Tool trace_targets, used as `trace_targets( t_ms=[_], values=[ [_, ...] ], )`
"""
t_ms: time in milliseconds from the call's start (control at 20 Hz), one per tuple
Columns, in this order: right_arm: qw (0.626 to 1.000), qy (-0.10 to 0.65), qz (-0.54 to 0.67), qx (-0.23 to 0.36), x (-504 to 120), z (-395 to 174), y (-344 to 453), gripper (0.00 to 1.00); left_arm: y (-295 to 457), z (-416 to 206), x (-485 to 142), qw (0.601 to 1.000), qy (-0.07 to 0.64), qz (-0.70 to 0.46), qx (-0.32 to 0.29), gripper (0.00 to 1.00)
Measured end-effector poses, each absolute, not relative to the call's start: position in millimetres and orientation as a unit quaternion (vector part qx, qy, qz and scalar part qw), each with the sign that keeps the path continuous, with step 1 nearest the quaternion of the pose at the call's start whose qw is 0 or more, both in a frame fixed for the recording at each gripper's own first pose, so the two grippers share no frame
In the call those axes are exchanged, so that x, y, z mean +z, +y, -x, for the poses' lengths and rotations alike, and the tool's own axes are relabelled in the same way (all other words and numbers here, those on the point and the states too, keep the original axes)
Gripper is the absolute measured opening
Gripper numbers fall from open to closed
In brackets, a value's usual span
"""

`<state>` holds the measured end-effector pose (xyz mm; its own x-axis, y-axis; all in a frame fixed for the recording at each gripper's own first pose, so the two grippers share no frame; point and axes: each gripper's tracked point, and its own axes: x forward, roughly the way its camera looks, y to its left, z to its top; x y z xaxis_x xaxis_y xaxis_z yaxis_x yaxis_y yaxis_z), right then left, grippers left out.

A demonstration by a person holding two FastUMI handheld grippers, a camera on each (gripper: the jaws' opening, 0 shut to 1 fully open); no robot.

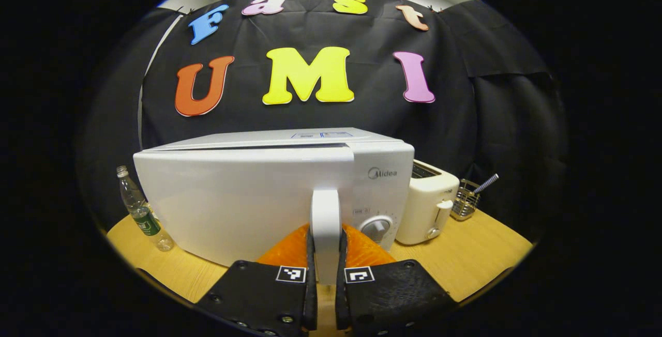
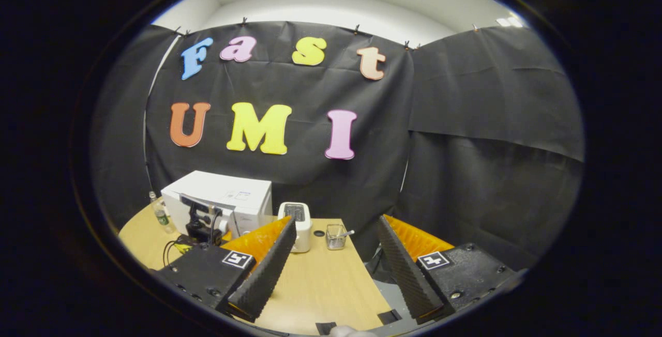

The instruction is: Open the microwave oven with the left hand, put the food in, and close the microwave oven.

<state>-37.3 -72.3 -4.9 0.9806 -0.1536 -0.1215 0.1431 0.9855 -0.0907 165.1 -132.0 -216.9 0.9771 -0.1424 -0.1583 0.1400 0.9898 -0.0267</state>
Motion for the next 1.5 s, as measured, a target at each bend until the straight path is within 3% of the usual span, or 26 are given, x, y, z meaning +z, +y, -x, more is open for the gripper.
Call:
trace_targets(
  t_ms=[50,150,400,450,550,850,900,950,1050,1100,1150,1250,1500],
  values=[
    [0.995,0.064,0.039,-0.067,-5,37,-67,0.96,-126,-150,-216,0.994,0.075,-0.001,-0.076,0.13],
    [0.996,0.064,0.042,-0.051,-6,36,-55,1.00,-111,-122,-220,0.993,0.086,0.001,-0.084,0.13],
    [0.997,0.066,0.039,0.005,-15,39,-8,1.00,-66,-58,-226,0.990,0.119,0.009,-0.076,0.13],
    [0.997,0.068,0.038,0.018,-16,39,3,0.96,-54,-46,-228,0.990,0.123,0.013,-0.067,0.13],
    [0.996,0.068,0.040,0.042,-18,44,25,1.00,-27,-23,-231,0.990,0.132,0.011,-0.041,0.14],
    [0.993,0.067,0.033,0.092,-24,59,81,1.00,56,23,-241,0.989,0.143,-0.005,0.032,0.19],
    [0.993,0.065,0.034,0.097,-23,60,89,1.00,65,27,-241,0.989,0.143,-0.006,0.034,0.18],
    [0.992,0.063,0.035,0.102,-23,61,95,1.00,77,29,-243,0.988,0.146,-0.007,0.040,0.10],
    [0.992,0.063,0.037,0.106,-26,63,104,1.00,97,34,-242,0.988,0.150,-0.004,0.046,0.45],
    [0.991,0.063,0.037,0.108,-28,64,108,1.00,103,36,-241,0.988,0.150,0.003,0.044,0.49],
    [0.991,0.064,0.038,0.110,-29,64,112,1.00,105,39,-241,0.988,0.152,0.009,0.039,0.85],
    [0.991,0.065,0.043,0.111,-32,64,117,1.00,116,45,-235,0.989,0.139,-0.014,0.040,0.94],
    [0.990,0.070,0.044,0.118,-46,62,124,1.00,156,60,-239,0.986,0.156,0.003,0.055,0.96]
  ],
)
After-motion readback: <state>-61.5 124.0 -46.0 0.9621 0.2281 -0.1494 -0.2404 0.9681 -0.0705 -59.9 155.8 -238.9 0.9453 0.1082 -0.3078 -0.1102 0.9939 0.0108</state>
